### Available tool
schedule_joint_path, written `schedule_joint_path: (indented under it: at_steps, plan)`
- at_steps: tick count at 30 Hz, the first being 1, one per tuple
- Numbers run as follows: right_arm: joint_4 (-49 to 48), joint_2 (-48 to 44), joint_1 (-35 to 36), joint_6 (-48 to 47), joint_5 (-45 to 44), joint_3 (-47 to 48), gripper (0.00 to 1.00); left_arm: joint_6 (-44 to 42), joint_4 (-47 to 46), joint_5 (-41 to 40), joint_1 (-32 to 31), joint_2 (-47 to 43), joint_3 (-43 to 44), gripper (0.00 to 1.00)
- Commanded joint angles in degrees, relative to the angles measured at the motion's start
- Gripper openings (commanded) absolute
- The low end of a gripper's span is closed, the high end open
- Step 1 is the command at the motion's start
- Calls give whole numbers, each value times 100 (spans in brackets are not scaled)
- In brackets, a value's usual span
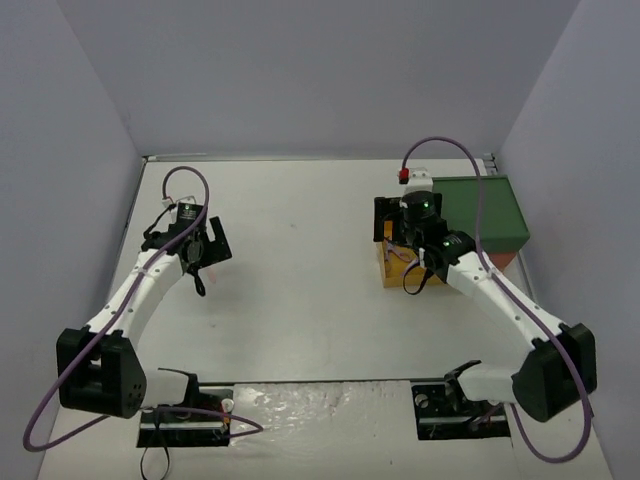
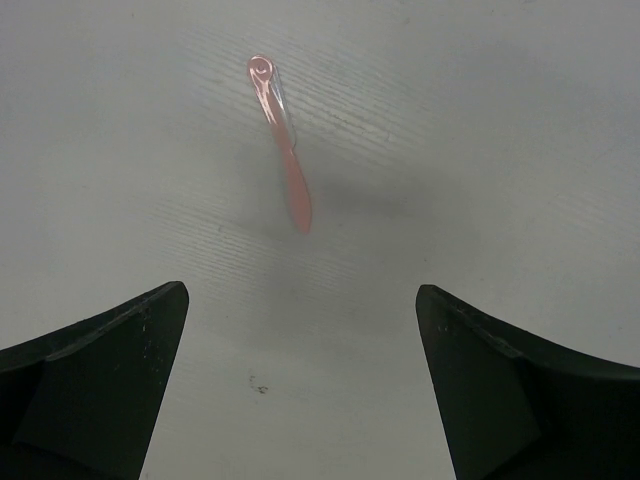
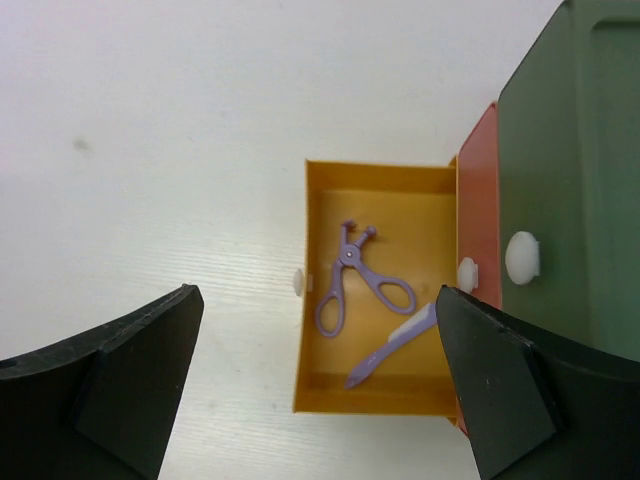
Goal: Organize the makeup
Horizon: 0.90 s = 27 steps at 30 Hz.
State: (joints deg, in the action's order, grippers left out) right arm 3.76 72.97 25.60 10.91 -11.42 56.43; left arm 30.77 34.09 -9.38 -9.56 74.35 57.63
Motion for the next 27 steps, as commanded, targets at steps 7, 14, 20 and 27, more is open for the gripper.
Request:
schedule_joint_path:
  at_steps: [7, 14, 20, 27]
  plan:
    - [-311, -1385, 50, 177, 874, -440, 100, 544, -341, -192, 293, 1633, 860, 89]
    - [-315, -1587, 56, 152, 954, -651, 100, 465, -826, 291, 911, 2323, 990, 76]
    - [-315, -1568, 59, 134, 993, -692, 100, 213, -1045, 546, 1157, 2678, 1113, 62]
    - [-307, -1583, 59, 131, 989, -730, 100, 309, -915, 459, 1192, 3005, 1194, 50]
